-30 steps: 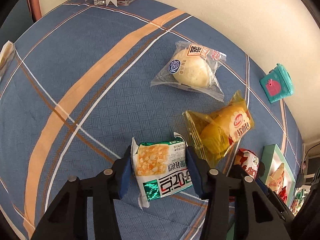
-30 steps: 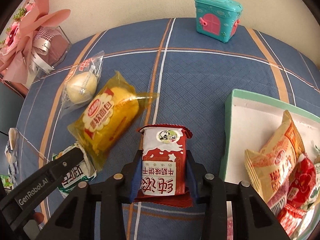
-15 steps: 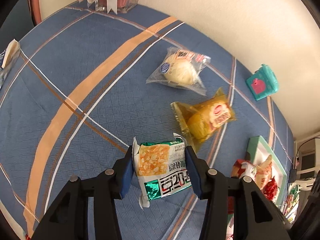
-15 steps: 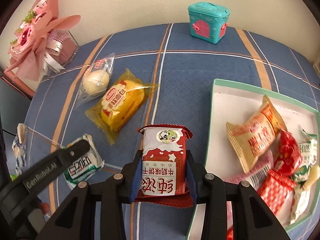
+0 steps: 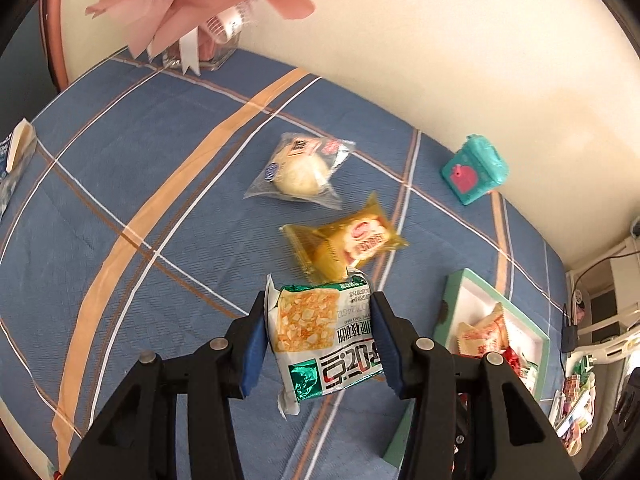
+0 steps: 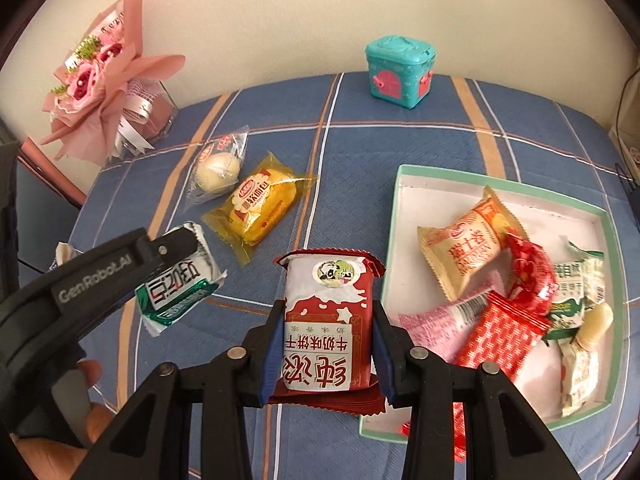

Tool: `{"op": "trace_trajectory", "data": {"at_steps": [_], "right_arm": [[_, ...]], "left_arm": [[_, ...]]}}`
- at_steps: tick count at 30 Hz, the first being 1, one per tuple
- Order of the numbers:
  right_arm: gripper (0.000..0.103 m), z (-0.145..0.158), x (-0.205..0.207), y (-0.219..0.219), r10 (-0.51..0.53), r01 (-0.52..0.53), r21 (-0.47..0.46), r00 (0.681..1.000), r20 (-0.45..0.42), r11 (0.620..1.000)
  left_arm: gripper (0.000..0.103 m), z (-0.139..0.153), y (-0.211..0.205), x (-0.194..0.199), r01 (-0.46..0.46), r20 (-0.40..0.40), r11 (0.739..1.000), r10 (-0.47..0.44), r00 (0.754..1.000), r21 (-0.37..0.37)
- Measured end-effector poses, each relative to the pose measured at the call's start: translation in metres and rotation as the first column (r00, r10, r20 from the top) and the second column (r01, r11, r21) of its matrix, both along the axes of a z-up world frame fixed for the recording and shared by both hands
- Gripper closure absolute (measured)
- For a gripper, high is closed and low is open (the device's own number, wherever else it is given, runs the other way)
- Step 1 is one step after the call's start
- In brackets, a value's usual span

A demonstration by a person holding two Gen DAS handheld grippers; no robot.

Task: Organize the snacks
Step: 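Carry the cracker pack in left tool while right tool carries biscuit pack over tray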

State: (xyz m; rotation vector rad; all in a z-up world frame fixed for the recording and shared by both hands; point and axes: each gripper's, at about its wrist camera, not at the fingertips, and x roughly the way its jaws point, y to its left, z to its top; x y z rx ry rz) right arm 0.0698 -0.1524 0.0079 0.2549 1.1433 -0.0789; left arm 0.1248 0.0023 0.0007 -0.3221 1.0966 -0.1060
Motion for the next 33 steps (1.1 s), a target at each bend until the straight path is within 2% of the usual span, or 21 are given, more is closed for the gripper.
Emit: {"op": "trace_trajectory", "data": {"at_steps": [16, 25, 33], "right_arm": [[0.061, 0.014, -0.012, -0.042, -0.064, 0.064, 0.019, 0.998, 0.019, 0.998], [0.061, 0.011, -0.019, -0.095, -0.18, 0.18, 0.039, 0.984, 0.007, 0.983], [0.061, 0.005, -0.02, -0.141, -0.264, 0.263, 0.053, 0.964, 0.01, 0.963]], "left_arm": [[0.053, 0.008, -0.048, -0.009, 0.055, 0.027, 0.998, -0.056, 0.998, 0.006], [0.053, -0.004, -0.082, -0.011, 0.117, 0.007, 0.993, -0.117, 0.993, 0.013], [0.053, -0.012, -0.112, 0.002, 0.164, 0.018, 0.986, -0.165, 0.986, 0.022]]}}
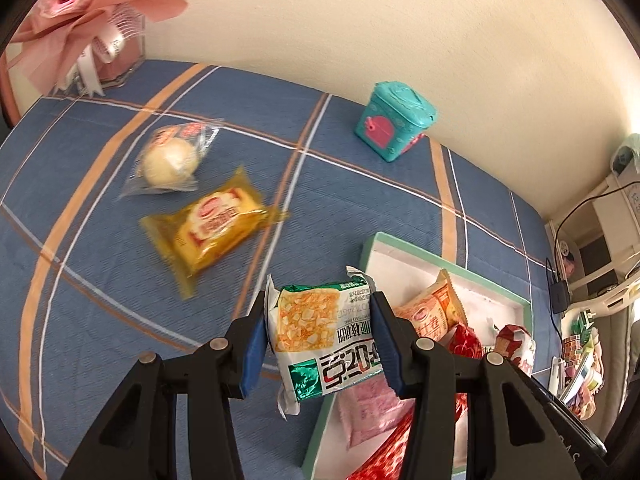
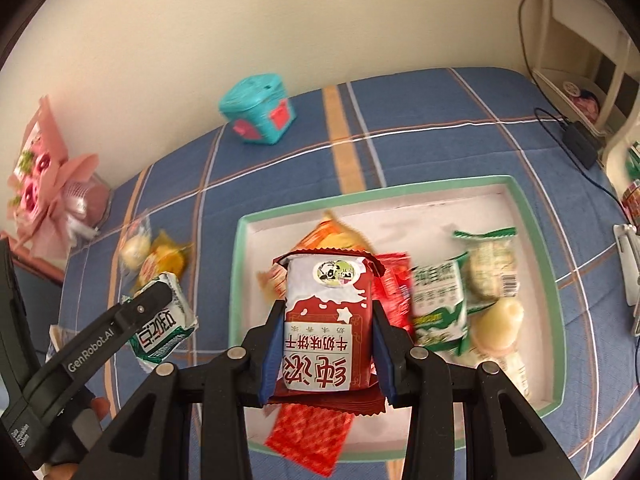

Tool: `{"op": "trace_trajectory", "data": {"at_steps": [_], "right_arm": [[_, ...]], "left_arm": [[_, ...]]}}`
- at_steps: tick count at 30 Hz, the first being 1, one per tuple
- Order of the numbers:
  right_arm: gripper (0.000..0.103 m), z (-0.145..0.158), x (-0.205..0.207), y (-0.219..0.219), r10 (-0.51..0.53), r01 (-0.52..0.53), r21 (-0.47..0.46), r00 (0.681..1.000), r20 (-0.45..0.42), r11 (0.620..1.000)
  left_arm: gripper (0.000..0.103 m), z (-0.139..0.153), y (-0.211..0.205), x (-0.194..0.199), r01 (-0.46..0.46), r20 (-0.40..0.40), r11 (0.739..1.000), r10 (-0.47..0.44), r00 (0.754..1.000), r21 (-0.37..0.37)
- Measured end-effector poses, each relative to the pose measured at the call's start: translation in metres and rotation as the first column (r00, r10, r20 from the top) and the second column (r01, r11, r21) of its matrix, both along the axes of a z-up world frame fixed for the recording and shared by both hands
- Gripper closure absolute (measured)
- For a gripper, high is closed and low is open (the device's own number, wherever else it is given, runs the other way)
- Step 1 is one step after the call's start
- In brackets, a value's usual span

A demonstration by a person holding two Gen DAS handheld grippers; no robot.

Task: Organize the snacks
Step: 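Carry the cracker pack in left tool while right tool carries biscuit pack over tray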

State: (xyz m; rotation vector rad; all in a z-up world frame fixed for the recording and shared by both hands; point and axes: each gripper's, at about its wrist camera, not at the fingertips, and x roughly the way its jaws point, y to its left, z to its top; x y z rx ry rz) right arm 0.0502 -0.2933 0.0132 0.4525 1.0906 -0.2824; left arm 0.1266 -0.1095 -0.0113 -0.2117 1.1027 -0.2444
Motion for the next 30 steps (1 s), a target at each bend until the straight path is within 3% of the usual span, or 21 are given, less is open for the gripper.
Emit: {"op": "trace_trajectory", "data": {"at_steps": [8, 12, 23, 30], "right_arm": [[0.061, -0.013, 0.004, -0.03, -0.05, 0.05, 0.016, 0.999, -0.009, 0.999], [0.061, -0.016, 0.003, -0.044, -0.083, 0.083, 0.015, 0.997, -0.003, 0.996], [0.061, -0.022, -0.003, -0.07, -0.143, 0.143, 0.014, 0.99, -0.009, 0.99], [0.061, -0.028, -0.002, -0.074, -0.151, 0.151, 0.019, 0.988, -0.018, 0.988]], "left_arm": [[0.053, -0.005, -0.033, 0.02, 0.047, 0.084, 0.995, -0.054, 0.995, 0.085], [0.053, -0.009, -0.043, 0.026, 0.064, 0.096, 0.995, -0.071, 0.993, 0.074], [0.053, -0.02, -0.084, 0.032, 0.113, 0.183, 0.985, -0.136, 0.974, 0.131], [0.053, -0.032, -0.106, 0.029, 0.173, 0.149, 0.973, -0.195, 0.969, 0.15]]}}
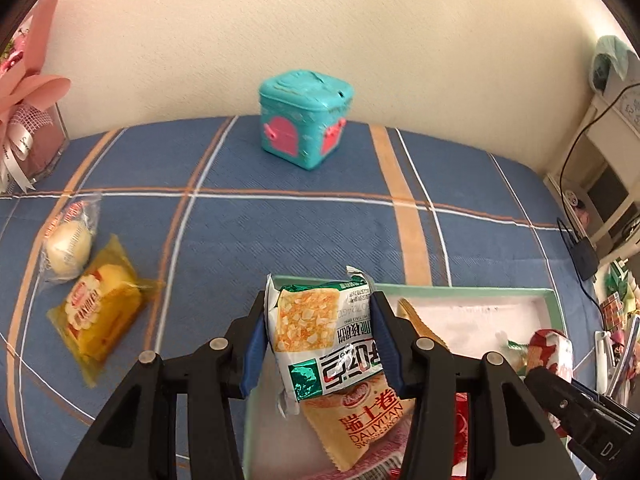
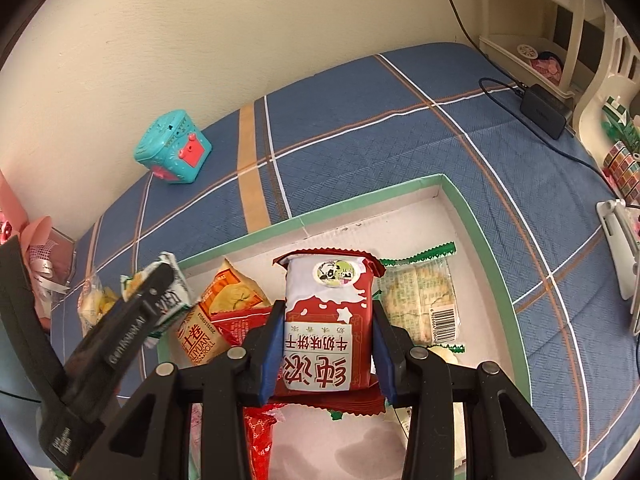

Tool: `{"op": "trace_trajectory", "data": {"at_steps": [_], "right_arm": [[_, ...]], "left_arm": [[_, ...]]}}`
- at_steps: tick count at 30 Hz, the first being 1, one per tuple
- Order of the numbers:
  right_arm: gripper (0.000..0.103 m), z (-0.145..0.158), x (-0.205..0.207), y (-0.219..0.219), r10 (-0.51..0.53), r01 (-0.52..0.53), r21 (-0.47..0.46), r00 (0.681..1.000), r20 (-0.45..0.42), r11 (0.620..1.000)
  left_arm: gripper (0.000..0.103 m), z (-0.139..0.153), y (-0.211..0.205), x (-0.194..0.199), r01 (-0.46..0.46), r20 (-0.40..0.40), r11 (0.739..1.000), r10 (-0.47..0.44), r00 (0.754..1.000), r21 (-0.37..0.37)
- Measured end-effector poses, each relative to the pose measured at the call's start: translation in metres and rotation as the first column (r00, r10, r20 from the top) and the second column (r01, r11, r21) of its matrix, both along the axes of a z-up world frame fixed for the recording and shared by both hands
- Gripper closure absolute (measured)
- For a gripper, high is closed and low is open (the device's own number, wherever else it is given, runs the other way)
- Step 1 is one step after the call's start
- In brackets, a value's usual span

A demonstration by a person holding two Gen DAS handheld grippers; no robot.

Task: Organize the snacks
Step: 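Carry the cracker pack in left tool while right tool carries biscuit pack over tray, then open left tool to drop cracker pack while right tool releases biscuit pack in tray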

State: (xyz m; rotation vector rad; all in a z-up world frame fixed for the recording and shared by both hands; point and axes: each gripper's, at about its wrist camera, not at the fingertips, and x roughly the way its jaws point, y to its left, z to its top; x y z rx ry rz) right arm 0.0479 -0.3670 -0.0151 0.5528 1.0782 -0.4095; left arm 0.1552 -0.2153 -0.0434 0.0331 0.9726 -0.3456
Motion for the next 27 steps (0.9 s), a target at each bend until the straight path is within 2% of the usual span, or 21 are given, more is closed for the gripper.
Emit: {"op": "trace_trajectory", "data": {"at_steps": [5, 11, 17, 25, 27], "right_arm": [[0.061, -0.005, 0.001, -0.001, 0.0, 0.0, 0.004, 1.0, -0.005, 1.0], [0.061, -0.009, 0.002, -0.002, -0.001, 0.001, -0.005, 1.0, -0.015, 1.0], [0.061, -0.017, 0.004, -0.002, 0.002, -0.003, -0.017, 0.999, -0.04, 1.0], [0.061, -0.016, 0.005, 0.001, 0.019, -0.023, -0.059, 0.998, -0.06, 0.998], [0.056, -0.014, 0.005, 0.002, 0.023, -0.027, -0.067, 0.998, -0.061, 0.997]], "left_arm": [[0.053, -0.003, -0.005, -0.002, 0.016, -0.032, 1.0, -0.016, 0.999, -0.005], [0.053, -0.011, -0.011, -0.006, 0.04, -0.095, 0.998, -0.045, 0.994, -0.055], [0.053, -0.024, -0.018, -0.007, 0.049, -0.137, 0.998, -0.055, 0.989, -0.048], [0.052, -0.026, -0.015, -0.003, 0.033, -0.177, 0.998, -0.041, 0.983, -0.048], [0.05, -0.024, -0.012, -0.004, 0.031, -0.189, 0.998, -0.04, 0.981, -0.051]]}}
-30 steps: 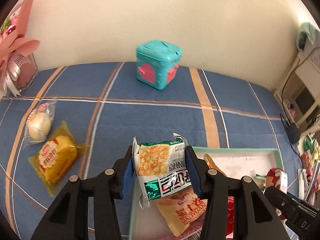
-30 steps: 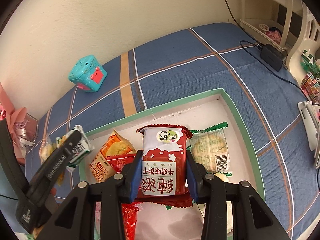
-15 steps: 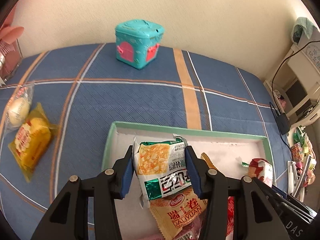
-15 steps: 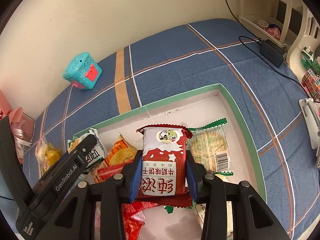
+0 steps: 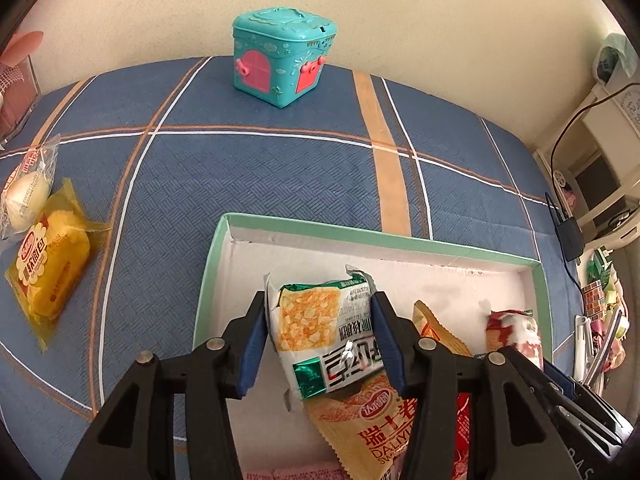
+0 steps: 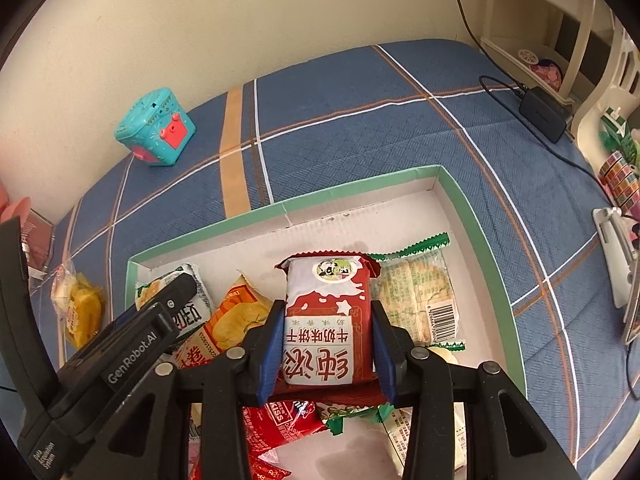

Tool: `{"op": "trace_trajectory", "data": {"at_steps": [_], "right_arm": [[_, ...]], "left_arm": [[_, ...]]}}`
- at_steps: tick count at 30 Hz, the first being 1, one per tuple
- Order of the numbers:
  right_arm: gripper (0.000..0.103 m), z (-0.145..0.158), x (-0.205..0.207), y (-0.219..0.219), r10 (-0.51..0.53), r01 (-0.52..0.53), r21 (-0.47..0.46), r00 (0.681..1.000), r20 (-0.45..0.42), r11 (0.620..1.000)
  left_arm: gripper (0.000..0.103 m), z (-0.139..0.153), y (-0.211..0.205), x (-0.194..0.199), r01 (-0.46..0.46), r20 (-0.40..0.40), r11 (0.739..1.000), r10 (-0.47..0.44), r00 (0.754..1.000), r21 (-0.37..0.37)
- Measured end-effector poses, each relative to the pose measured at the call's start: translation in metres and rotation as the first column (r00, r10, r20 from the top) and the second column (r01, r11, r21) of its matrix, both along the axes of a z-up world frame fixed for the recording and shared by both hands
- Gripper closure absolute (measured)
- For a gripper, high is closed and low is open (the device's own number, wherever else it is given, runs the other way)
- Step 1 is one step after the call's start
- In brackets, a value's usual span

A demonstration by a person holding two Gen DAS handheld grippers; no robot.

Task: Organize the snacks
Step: 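Open left tool to drop cracker pack while right tool releases biscuit pack in tray, then withdraw both tools from the tray toward the last two snacks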

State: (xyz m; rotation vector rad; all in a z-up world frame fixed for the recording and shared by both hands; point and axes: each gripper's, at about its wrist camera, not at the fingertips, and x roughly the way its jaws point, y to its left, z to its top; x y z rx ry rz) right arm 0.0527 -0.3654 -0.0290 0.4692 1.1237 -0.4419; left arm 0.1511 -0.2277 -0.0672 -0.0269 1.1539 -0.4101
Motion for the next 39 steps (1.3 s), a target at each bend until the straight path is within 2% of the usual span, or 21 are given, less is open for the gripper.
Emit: {"op": "trace_trajectory", "data": {"at_steps": [3, 9, 11, 16, 18, 19, 20, 21, 22, 25, 28, 30, 35, 36, 38, 39], "right_arm": [[0.048, 0.003, 0.0, 0.001, 0.0, 0.0, -0.006, 1.0, -0.006, 1.0], [0.048, 0.01, -0.003, 0.003, -0.002, 0.002, -0.022, 1.0, -0.021, 1.0], [0.048, 0.014, -0.005, 0.004, 0.001, -0.002, -0.027, 1.0, -0.015, 1.0], [0.048, 0.027, -0.01, 0.012, 0.017, -0.017, -0.05, 1.0, -0.001, 0.999], [0.048, 0.03, -0.012, 0.016, 0.025, -0.025, -0.059, 1.0, 0.001, 0.998], [0.047, 0.031, -0.011, 0.018, 0.03, -0.03, -0.061, 1.0, 0.002, 0.998], [0.042, 0.032, -0.011, 0.019, 0.035, -0.035, -0.06, 0.999, 0.002, 0.998], [0.035, 0.031, -0.01, 0.021, 0.041, -0.041, -0.058, 0.999, 0.003, 0.997], [0.032, 0.031, -0.01, 0.022, 0.043, -0.043, -0.056, 0.999, 0.002, 0.998], [0.029, 0.026, -0.006, 0.026, 0.055, -0.055, -0.044, 0.998, -0.007, 0.997], [0.021, 0.022, -0.002, 0.029, 0.065, -0.065, -0.034, 0.998, -0.011, 0.997], [0.012, 0.021, 0.0, 0.032, 0.069, -0.069, -0.038, 0.998, -0.007, 0.997], [0.0, 0.018, 0.007, 0.041, 0.086, -0.086, -0.04, 0.996, 0.002, 0.996], [0.0, 0.018, 0.009, 0.043, 0.089, -0.089, -0.042, 0.996, 0.001, 0.995], [0.0, 0.017, 0.012, 0.048, 0.094, -0.094, -0.047, 0.996, 0.002, 0.994], [0.0, 0.017, 0.014, 0.051, 0.099, -0.099, -0.046, 0.995, 0.005, 0.994]], "left_arm": [[0.043, 0.003, 0.004, 0.0, -0.003, -0.015, 1.0, 0.003, 1.0, -0.012], [0.041, 0.018, 0.008, -0.008, 0.012, -0.016, 1.0, -0.013, 1.0, -0.012], [0.036, 0.026, 0.011, -0.012, 0.015, -0.008, 1.0, -0.015, 1.0, -0.003], [0.036, 0.043, 0.025, -0.018, 0.007, 0.018, 1.0, -0.007, 1.0, 0.008], [0.033, 0.049, 0.033, -0.017, -0.006, 0.032, 1.0, 0.005, 0.999, 0.017], [0.028, 0.052, 0.039, -0.017, -0.017, 0.04, 1.0, 0.016, 0.999, 0.023], [0.019, 0.054, 0.042, -0.017, -0.025, 0.046, 0.999, 0.024, 0.999, 0.028], [0.018, 0.054, 0.046, -0.017, -0.033, 0.053, 0.999, 0.032, 0.998, 0.033], [0.016, 0.054, 0.05, -0.016, -0.043, 0.058, 0.998, 0.041, 0.997, 0.043], [0.01, 0.053, 0.063, -0.012, -0.077, 0.059, 0.995, 0.073, 0.996, 0.064], [0.01, 0.045, 0.074, -0.006, -0.104, 0.046, 0.991, 0.101, 0.994, 0.086], [0.01, 0.04, 0.081, -0.002, -0.115, 0.034, 0.989, 0.112, 0.993, 0.097], [0.009, 0.036, 0.107, 0.006, -0.155, 0.02, 0.986, 0.154, 0.988, 0.061], [0.009, 0.037, 0.111, 0.006, -0.162, 0.022, 0.985, 0.161, 0.987, 0.056], [0.001, 0.039, 0.126, 0.008, -0.187, 0.028, 0.982, 0.186, 0.982, 0.039], [0.0, 0.04, 0.131, 0.009, -0.195, 0.031, 0.98, 0.194, 0.98, 0.033]]}}
